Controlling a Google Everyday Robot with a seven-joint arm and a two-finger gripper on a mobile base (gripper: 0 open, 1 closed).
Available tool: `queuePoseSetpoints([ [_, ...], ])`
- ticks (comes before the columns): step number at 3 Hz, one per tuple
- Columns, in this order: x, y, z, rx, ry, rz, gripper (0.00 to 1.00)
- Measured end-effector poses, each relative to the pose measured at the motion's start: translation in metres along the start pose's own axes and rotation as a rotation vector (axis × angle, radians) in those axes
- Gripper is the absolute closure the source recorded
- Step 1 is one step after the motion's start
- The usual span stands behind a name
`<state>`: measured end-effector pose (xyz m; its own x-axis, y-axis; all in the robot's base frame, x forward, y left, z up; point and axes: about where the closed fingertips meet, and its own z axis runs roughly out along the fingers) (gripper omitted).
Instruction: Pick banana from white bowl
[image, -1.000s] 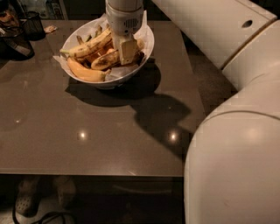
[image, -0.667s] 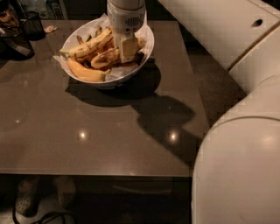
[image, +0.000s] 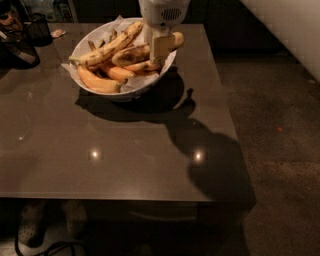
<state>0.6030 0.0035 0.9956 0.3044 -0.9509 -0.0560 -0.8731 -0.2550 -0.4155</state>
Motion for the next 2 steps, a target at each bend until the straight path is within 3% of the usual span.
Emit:
queuePoseSetpoints([
  [2, -0.0028, 0.013, -0.0134, 0.008, 0.017, -0.01, 1.0],
])
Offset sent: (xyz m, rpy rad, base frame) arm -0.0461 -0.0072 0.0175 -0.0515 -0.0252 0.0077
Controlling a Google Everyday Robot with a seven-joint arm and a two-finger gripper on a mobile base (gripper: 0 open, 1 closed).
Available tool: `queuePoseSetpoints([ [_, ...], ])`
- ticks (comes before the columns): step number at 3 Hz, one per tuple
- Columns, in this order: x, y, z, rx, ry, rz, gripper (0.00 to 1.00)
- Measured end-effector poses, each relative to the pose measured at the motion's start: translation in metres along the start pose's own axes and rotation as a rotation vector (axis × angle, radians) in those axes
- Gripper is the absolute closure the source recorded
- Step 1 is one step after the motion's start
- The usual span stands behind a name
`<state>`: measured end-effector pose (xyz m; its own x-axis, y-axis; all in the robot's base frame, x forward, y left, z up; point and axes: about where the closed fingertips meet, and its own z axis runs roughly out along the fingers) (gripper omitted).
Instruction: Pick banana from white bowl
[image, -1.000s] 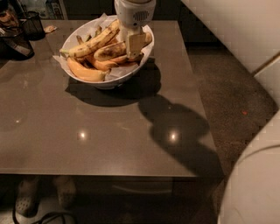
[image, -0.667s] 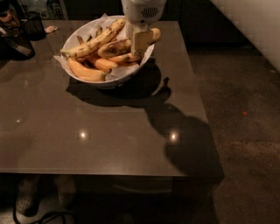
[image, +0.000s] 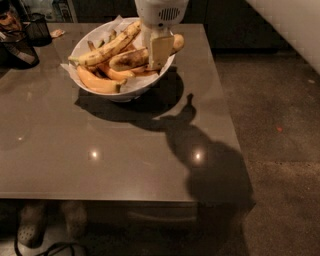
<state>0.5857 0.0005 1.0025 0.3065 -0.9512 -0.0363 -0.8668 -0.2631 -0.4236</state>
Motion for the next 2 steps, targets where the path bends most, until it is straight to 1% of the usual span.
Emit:
queuePoseSetpoints([
  [1, -0.006, 0.024, -0.019, 0.009, -0.003, 0.021, 1.0],
  [2, -0.024, 0.071, -0.046, -0.012, -0.062, 0.051, 1.0],
])
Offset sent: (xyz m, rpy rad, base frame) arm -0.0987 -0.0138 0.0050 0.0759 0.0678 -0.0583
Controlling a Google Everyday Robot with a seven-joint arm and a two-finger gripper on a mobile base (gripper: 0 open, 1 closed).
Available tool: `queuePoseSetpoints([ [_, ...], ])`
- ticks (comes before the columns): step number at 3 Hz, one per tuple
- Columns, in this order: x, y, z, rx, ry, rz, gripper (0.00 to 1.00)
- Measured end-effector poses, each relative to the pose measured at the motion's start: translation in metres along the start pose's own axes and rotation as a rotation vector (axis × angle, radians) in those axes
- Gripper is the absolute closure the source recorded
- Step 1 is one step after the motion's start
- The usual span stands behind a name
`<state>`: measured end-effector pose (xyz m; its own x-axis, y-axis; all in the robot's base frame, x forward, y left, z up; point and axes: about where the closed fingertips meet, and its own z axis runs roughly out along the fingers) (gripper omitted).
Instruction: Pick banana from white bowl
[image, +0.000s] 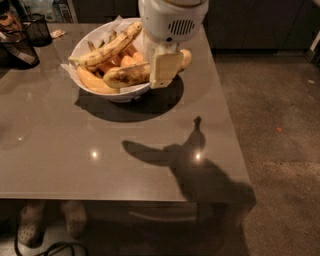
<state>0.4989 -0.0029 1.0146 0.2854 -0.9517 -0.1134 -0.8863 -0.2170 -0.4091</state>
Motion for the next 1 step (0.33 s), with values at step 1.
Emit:
queuePoseSetpoints([
  [1, -0.0012, 0.0008, -0.0011, 0.001, -0.004, 0.0, 1.0],
])
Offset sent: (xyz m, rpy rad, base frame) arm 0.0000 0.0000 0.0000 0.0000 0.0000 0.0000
